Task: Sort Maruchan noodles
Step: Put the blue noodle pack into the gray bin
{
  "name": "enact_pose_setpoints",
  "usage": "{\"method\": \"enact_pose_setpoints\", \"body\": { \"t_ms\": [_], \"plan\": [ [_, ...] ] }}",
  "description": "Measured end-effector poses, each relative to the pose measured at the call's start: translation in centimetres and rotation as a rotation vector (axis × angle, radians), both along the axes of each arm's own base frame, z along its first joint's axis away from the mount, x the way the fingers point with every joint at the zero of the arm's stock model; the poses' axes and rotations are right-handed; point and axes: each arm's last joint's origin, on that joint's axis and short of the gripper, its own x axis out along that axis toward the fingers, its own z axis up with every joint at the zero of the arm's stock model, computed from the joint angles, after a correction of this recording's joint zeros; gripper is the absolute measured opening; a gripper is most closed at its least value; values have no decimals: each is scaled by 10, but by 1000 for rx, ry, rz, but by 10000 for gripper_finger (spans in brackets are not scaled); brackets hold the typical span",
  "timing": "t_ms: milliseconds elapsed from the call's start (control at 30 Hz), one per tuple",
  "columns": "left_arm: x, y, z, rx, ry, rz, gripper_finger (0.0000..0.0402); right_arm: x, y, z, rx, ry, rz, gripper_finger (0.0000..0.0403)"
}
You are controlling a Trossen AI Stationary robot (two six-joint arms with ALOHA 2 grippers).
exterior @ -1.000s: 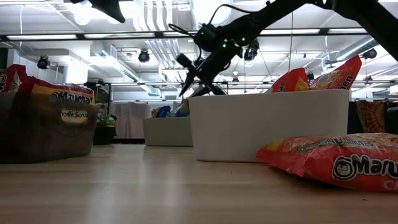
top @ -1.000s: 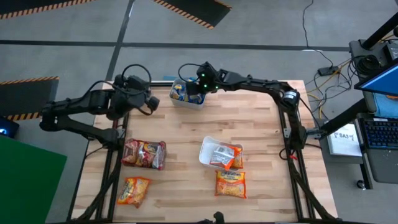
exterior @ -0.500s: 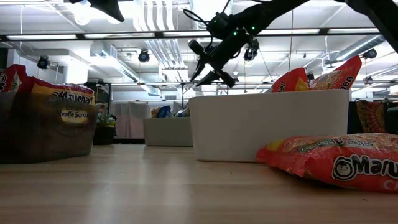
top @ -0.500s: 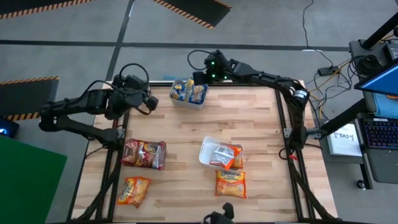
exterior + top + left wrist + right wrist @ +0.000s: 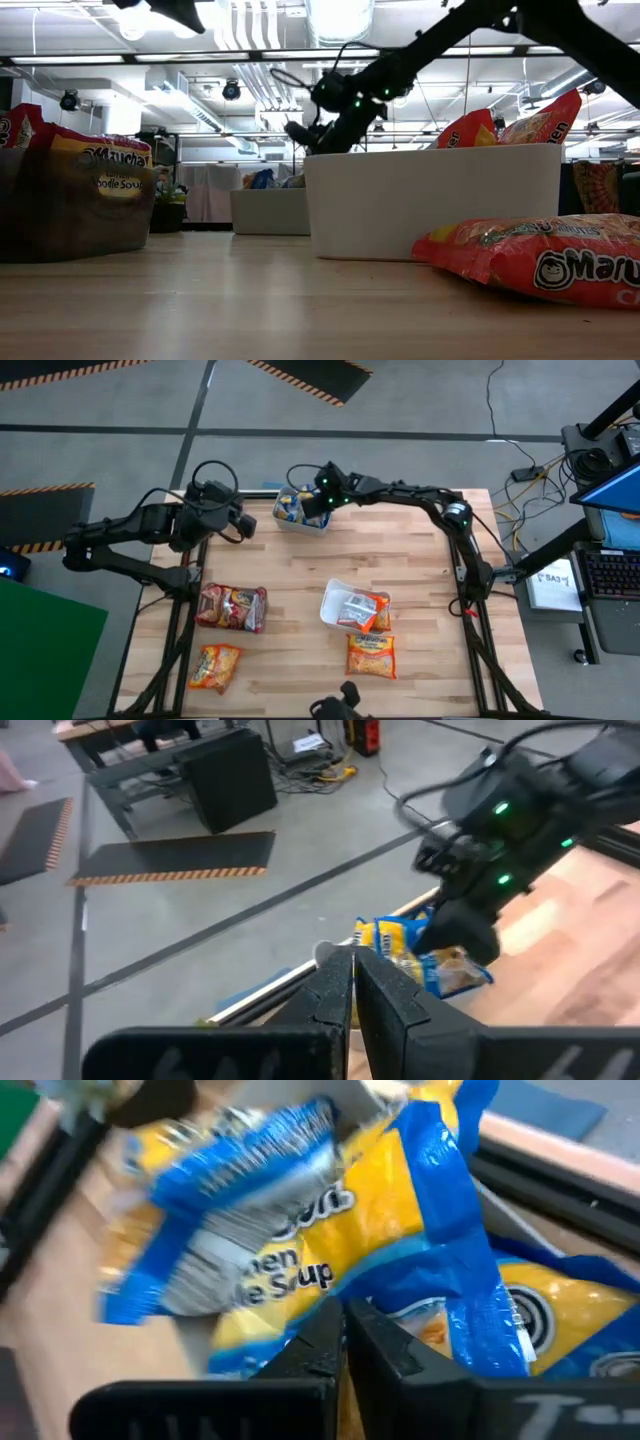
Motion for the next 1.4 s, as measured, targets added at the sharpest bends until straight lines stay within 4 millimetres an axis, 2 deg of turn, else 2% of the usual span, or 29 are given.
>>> {"method": "enact_pose_setpoints", "body": {
  "t_ms": [100, 200, 267, 467, 567, 700, 933, 1133, 1400],
  "plan": [
    [1, 0, 0, -18, -9, -23, 0, 2, -1, -13, 12, 24, 6, 9],
    [2, -1, 0, -39, -11, -49, 0, 1, -1, -10, 7, 26, 12, 9],
    [2, -1, 0, -50, -14, -61, 0, 0, 0, -2, -7, 14, 18, 9],
    [2, -1, 0, -50, -16, -61, 0, -10, 10, 44, -13, -92, 73, 9],
    [2, -1, 0, -48, -12, -63, 0, -10, 21, 50, 35, -106, 133, 9],
    [2, -1, 0, -45, -7, -66, 0, -5, 35, 42, 67, -57, 186, 9],
    [2, -1, -1, -45, -7, -66, 0, 1, 33, -5, 58, 122, 150, 9],
    [2, -2, 0, -45, -7, -66, 0, 0, 26, -11, 83, 117, 156, 9],
    [3, -1, -1, -48, -12, -63, 0, 0, 20, 39, 6, -2, 145, 9]
  ]
}}
